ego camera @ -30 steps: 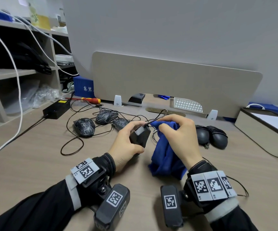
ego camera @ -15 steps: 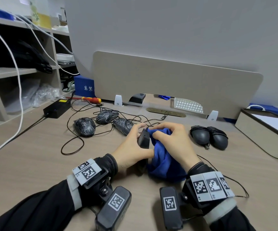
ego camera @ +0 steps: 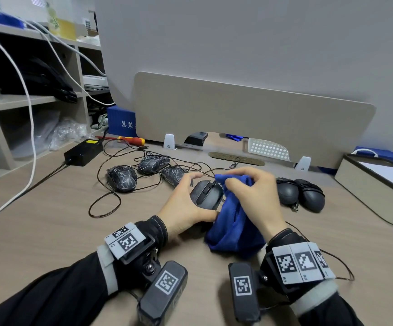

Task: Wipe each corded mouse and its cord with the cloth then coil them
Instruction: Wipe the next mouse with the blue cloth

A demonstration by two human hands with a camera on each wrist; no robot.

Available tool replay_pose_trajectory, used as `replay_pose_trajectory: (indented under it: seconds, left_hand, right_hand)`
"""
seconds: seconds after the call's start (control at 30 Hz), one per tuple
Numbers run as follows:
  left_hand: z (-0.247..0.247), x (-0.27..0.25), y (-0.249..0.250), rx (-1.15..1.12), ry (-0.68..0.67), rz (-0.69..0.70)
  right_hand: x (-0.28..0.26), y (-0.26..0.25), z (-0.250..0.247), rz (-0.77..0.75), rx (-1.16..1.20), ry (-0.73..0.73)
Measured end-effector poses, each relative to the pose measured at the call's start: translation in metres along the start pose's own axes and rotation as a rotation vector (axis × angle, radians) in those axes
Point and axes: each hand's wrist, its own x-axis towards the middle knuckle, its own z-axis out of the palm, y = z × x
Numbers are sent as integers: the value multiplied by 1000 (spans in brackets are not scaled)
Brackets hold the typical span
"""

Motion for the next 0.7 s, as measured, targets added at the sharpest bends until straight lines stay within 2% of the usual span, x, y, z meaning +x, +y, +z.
replay_pose_trajectory:
  seconds: [0.07, 0.23, 0.3, 0.43, 0.5, 0.63, 0.7]
  left_hand:
    - [0, 0, -1, 20, 18, 21]
    - [-5, 2, -1, 88, 28, 55]
    - [-5, 4, -4, 87, 0, 34]
    - [-3, 3, -5, 68, -47, 12]
    - [-2, 2, -4, 47, -93, 17]
    - [-3, 4, -6, 147, -122, 44]
    - [-5, 4, -7, 186, -123, 40]
  right_hand:
    - [-1, 3, 1, 16, -93, -135]
    - [-3, -1, 4, 85, -155, -375]
    - [-4, -4, 4, 78, -152, -359]
    - [0, -4, -1, 14, 24, -86]
    - [2, 2, 0, -37, -59, -56]
    - [2, 12, 6, -82, -255, -183]
    - [0, 9, 8, -48, -212, -363]
